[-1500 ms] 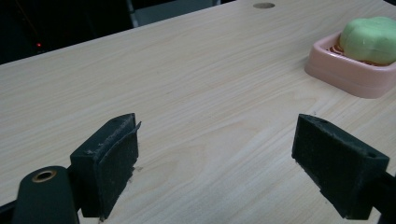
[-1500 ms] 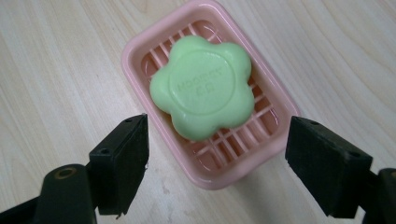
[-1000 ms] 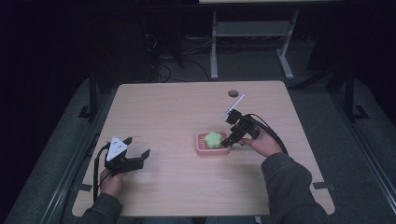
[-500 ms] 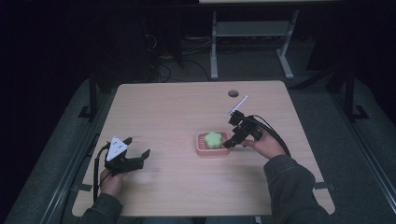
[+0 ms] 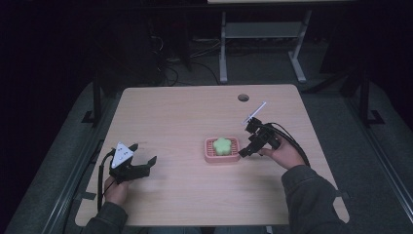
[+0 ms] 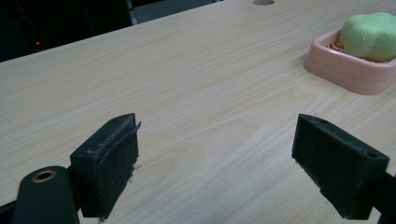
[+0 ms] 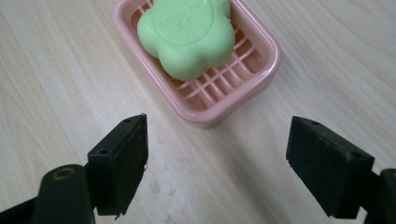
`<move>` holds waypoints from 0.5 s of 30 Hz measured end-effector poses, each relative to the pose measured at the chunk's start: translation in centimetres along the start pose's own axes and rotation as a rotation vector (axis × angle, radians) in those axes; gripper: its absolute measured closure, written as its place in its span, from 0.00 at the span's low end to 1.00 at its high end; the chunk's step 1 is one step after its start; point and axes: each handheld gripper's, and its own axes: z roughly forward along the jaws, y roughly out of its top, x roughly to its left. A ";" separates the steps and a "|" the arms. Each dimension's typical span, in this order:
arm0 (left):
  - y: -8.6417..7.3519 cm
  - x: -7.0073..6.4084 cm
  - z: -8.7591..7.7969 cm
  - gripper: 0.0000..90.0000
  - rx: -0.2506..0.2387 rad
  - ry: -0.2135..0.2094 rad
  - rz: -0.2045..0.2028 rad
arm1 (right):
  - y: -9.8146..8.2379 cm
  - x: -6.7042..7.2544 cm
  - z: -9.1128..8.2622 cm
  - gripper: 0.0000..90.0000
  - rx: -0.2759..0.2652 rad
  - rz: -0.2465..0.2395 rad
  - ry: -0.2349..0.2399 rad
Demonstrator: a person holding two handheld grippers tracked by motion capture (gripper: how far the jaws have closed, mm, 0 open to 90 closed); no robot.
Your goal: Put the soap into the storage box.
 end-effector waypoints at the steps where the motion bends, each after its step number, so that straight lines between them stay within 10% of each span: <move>1: 0.0 0.0 0.0 0.16 -0.001 0.000 -0.001 | -0.1 0.0 0.0 0.23 0.000 0.000 -0.001; 15: 0.0 -0.1 0.1 0.16 0.009 -0.002 0.002 | -2.5 -0.2 -0.7 0.23 -0.023 0.018 0.002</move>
